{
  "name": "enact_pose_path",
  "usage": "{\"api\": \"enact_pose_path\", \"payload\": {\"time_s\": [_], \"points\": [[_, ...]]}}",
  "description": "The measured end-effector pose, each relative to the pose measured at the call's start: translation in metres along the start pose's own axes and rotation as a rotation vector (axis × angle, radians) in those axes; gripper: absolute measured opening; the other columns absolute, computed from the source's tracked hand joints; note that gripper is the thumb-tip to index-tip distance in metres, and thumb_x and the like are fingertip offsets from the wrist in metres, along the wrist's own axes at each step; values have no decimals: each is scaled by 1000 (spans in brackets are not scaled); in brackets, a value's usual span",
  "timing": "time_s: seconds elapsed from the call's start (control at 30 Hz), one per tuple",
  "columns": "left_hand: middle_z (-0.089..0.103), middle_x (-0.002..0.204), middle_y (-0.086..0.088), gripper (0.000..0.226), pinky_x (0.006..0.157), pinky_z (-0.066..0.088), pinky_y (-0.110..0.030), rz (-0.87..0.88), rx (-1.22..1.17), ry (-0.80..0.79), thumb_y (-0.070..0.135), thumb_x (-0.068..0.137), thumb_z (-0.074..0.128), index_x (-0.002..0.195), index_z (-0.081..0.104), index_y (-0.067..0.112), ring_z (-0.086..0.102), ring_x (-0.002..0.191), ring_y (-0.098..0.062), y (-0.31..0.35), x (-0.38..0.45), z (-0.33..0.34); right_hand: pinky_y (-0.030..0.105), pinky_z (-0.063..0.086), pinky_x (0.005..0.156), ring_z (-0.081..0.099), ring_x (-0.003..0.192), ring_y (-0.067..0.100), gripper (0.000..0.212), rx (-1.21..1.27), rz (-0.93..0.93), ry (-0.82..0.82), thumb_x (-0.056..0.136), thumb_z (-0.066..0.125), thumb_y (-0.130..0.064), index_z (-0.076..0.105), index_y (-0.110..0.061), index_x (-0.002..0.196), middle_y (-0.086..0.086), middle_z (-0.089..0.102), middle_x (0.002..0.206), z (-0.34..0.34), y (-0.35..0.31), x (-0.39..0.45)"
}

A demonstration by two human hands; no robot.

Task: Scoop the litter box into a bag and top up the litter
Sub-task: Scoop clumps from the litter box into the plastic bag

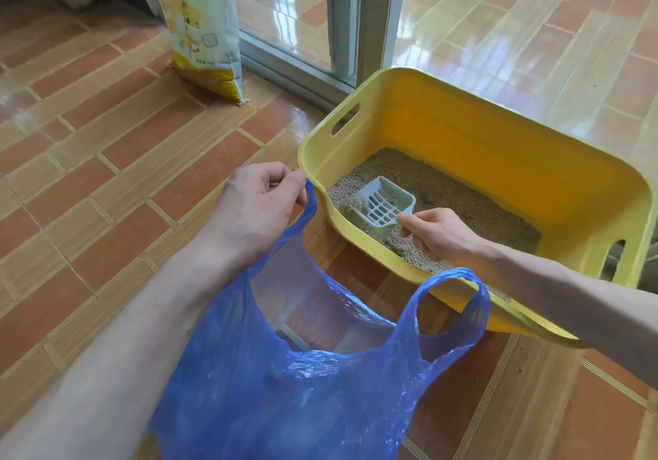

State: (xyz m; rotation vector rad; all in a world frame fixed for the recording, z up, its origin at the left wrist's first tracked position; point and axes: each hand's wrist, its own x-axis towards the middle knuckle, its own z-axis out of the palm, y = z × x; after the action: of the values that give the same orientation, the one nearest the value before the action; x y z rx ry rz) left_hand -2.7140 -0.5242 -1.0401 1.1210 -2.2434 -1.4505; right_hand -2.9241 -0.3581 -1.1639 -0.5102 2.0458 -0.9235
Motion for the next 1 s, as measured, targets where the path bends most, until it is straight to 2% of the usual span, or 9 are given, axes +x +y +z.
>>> {"api": "enact_pose_path", "payload": {"time_s": [0.17, 0.33, 0.43, 0.6, 1.0], "points": [[37, 45, 12, 38, 49, 25, -28, -15, 5, -3, 28, 104, 53, 79, 60, 0, 28, 43, -11, -1, 0, 2, 20, 30, 42, 36, 40, 9, 36, 143, 70, -47, 101, 56, -38, 67, -14, 78, -7, 45, 48, 1, -5, -1], [37, 50, 8, 39, 51, 24, -29, -9, -2, -5, 30, 104, 53, 78, 61, 2, 28, 46, -15, -4, 0, 0, 21, 33, 41, 39, 43, 11, 38, 10, -49, 52, 101, 56, -37, 68, -11, 75, -4, 49, 50, 0, -5, -4], [36, 49, 8, 39, 50, 24, -29, -8, -6, -7, 29, 105, 53, 78, 60, 2, 27, 46, -15, -3, 0, 0, 22, 33, 43, 40, 43, 10, 40, 25, -84, 66, 101, 56, -38, 68, -12, 73, -3, 50, 51, -2, -5, -7], [36, 50, 7, 39, 50, 24, -28, -11, -11, -2, 29, 104, 53, 76, 60, 4, 27, 46, -14, -2, 0, 2, 20, 33, 43, 40, 46, 10, 40, 48, -67, 105, 101, 56, -39, 70, -11, 75, -2, 51, 55, -7, -3, -8], [35, 48, 11, 37, 48, 24, -28, -13, -19, -8, 30, 104, 52, 75, 62, 9, 27, 42, -11, 0, 3, 7, 17, 32, 41, 39, 43, 7, 40, 104, -45, 79, 101, 59, -39, 72, -6, 81, -5, 51, 52, -13, 5, -7]]}}
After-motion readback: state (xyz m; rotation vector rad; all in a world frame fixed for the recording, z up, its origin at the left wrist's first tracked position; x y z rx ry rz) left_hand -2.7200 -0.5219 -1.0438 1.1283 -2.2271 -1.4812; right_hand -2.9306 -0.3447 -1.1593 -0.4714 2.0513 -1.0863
